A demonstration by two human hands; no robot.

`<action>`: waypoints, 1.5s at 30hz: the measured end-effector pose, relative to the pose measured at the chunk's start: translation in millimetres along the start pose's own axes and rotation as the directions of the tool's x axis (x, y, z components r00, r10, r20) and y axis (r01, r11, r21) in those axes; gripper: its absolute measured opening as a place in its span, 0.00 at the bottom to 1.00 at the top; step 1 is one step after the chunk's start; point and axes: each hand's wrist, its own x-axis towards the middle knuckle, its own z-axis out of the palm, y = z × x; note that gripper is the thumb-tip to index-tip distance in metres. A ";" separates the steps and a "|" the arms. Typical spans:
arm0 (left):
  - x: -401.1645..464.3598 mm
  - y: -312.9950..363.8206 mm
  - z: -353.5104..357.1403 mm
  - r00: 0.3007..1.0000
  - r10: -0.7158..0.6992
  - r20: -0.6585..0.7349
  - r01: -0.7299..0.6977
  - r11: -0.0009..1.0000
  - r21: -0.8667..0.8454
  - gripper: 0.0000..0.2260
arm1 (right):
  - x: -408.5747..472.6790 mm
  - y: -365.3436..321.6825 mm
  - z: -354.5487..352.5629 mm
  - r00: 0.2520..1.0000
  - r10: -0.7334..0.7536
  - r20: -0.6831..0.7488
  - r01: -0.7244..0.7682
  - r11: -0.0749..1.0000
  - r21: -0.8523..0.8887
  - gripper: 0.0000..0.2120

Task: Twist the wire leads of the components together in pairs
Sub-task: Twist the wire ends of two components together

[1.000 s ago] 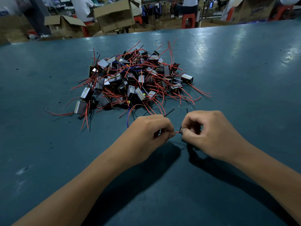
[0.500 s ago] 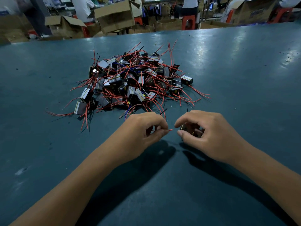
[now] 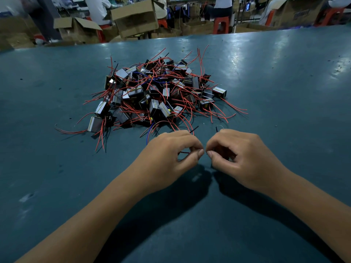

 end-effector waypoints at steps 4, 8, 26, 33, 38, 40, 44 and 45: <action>1.0 3.9 5.7 0.997 -0.061 -0.041 0.060 0.998 -0.021 0.04 | -0.2 -2.5 0.9 0.999 -0.016 -0.045 0.015 0.999 -0.029 0.01; 0.8 3.3 4.2 0.993 -0.107 -0.042 0.103 0.991 -0.088 0.03 | -0.3 -3.6 0.3 0.997 0.005 -0.073 -0.005 1.000 0.005 0.02; 0.4 14.6 6.8 0.993 0.000 -0.116 0.010 0.997 0.080 0.02 | 4.3 3.7 -5.6 0.954 0.299 0.009 -0.290 0.919 0.267 0.06; -1.6 5.2 4.1 0.994 -0.107 -0.014 0.105 0.988 -0.115 0.04 | 2.2 1.0 -14.9 0.993 -0.121 -0.007 0.119 0.981 -0.150 0.06; -1.3 2.3 4.5 0.988 -0.145 0.054 0.152 0.971 -0.182 0.04 | 2.5 -2.3 -13.2 0.974 -0.225 0.012 0.222 0.949 -0.224 0.08; -1.1 1.6 4.6 0.985 -0.156 0.073 0.168 0.964 -0.204 0.04 | 2.6 -3.4 -13.7 0.966 -0.258 0.016 0.252 0.927 -0.276 0.08; -0.4 0.2 5.2 0.977 -0.187 0.101 0.208 0.941 -0.268 0.05 | 4.1 -4.7 -15.6 0.934 -0.353 0.048 0.343 0.856 -0.387 0.10; -0.4 0.1 5.4 0.977 -0.186 0.103 0.208 0.938 -0.278 0.05 | 4.4 -5.0 -15.6 0.925 -0.375 0.058 0.365 0.836 -0.409 0.10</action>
